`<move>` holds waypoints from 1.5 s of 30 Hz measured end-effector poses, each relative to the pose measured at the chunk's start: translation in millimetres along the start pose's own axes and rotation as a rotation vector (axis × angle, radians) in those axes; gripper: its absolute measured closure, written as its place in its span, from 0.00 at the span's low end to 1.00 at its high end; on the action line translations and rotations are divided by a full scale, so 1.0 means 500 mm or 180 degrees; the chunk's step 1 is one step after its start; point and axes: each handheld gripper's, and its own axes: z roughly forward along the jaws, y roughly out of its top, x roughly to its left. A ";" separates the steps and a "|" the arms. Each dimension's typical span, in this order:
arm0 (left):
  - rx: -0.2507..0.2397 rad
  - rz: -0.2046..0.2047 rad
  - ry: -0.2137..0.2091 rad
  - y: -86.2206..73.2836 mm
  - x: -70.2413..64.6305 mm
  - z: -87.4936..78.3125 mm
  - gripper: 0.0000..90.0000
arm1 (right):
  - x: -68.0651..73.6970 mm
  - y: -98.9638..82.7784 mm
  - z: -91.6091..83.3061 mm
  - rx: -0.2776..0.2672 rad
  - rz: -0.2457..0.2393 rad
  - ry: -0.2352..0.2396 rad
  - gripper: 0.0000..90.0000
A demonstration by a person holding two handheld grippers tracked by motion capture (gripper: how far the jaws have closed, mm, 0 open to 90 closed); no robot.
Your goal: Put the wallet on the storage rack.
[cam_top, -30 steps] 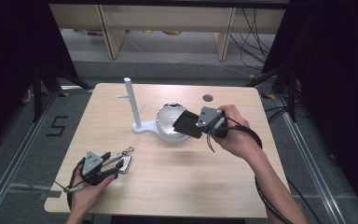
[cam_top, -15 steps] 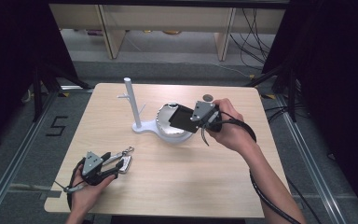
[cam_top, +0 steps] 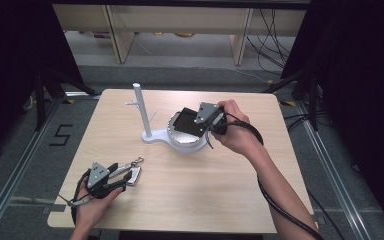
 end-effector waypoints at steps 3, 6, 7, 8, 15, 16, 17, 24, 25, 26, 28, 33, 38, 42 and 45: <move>-0.0006 -0.0010 0.0000 0.000 0.000 0.000 0.41 | -0.003 0.005 0.008 0.0014 -0.0015 -0.0002 0.90; -0.0004 -0.0012 -0.0005 0.000 -0.001 0.001 0.41 | -0.004 0.009 0.016 0.0005 -0.0011 -0.0002 0.90; -0.0003 -0.0011 -0.0005 0.000 -0.001 0.001 0.41 | -0.005 0.010 0.019 -0.0004 -0.0032 -0.0025 0.90; -0.0002 -0.0010 -0.0006 0.000 -0.001 0.001 0.41 | -0.005 0.011 0.021 -0.0007 -0.0029 -0.0023 0.90; -0.0008 -0.0016 -0.0004 -0.001 -0.001 0.000 0.41 | -0.002 0.013 0.045 0.0040 -0.0080 0.0038 0.90; -0.0004 -0.0017 -0.0004 -0.001 -0.001 0.000 0.41 | 0.000 0.012 0.049 0.0064 -0.0043 0.0038 0.90; -0.0002 -0.0017 -0.0005 -0.001 -0.001 0.001 0.41 | 0.000 0.011 0.052 0.0078 -0.0058 0.0058 0.90; -0.0017 -0.0011 -0.0035 -0.002 -0.001 0.003 0.41 | -0.001 0.005 0.078 0.0134 -0.0037 0.0091 0.90; -0.0017 -0.0008 -0.0037 -0.002 -0.001 0.003 0.41 | -0.002 0.005 0.081 0.0138 -0.0037 0.0105 0.90; -0.0019 -0.0012 -0.0036 -0.002 0.000 0.003 0.41 | -0.004 0.004 0.084 0.0138 -0.0075 0.0112 0.89; -0.0022 -0.0021 -0.0029 -0.002 0.000 0.002 0.41 | -0.005 0.004 0.093 0.0130 -0.0096 0.0153 0.89; -0.0022 -0.0022 -0.0038 -0.003 0.000 0.003 0.41 | -0.005 0.002 0.115 0.0153 -0.0051 0.0194 0.87; -0.0021 -0.0021 -0.0040 -0.002 0.000 0.003 0.40 | -0.007 0.001 0.137 0.0076 0.0114 0.0208 0.83; -0.0025 -0.0023 -0.0033 -0.003 0.000 0.002 0.40 | -0.016 0.002 0.151 0.0088 0.0154 0.0135 0.75; -0.0026 -0.0021 -0.0041 -0.003 0.001 0.003 0.40 | -0.022 -0.001 0.151 0.0063 0.0263 0.0116 0.69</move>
